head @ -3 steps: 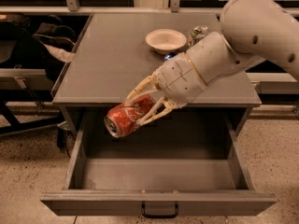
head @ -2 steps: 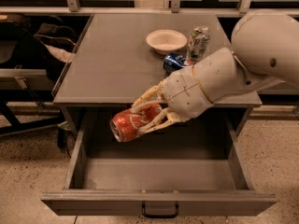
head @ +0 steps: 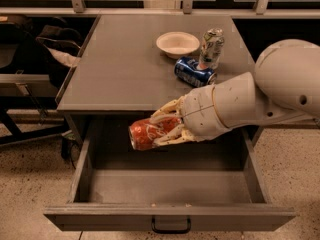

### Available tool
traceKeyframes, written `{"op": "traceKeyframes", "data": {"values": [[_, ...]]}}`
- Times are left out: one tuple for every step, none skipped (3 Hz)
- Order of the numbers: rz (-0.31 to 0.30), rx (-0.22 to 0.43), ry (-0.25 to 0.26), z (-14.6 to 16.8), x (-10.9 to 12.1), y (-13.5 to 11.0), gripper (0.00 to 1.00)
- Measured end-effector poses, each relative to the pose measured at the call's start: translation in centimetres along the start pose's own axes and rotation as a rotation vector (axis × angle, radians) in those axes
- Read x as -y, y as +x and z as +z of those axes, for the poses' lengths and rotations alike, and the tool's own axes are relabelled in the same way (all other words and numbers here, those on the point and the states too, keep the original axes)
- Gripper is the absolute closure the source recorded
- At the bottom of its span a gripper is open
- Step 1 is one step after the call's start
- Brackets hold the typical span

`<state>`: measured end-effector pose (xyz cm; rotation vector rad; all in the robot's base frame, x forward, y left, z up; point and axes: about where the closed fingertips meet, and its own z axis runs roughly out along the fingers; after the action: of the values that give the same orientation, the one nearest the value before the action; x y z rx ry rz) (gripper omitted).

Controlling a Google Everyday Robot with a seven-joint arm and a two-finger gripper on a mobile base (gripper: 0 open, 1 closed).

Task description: Place coke can into top drawer

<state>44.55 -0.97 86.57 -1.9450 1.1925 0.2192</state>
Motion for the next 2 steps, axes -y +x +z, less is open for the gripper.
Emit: {"op": "traceKeyframes", "data": {"values": [[0.000, 0.000, 0.000, 0.0, 0.0, 0.0, 1.00], [0.015, -0.024, 0.022, 1.4, -0.4, 1.0, 1.00]]}}
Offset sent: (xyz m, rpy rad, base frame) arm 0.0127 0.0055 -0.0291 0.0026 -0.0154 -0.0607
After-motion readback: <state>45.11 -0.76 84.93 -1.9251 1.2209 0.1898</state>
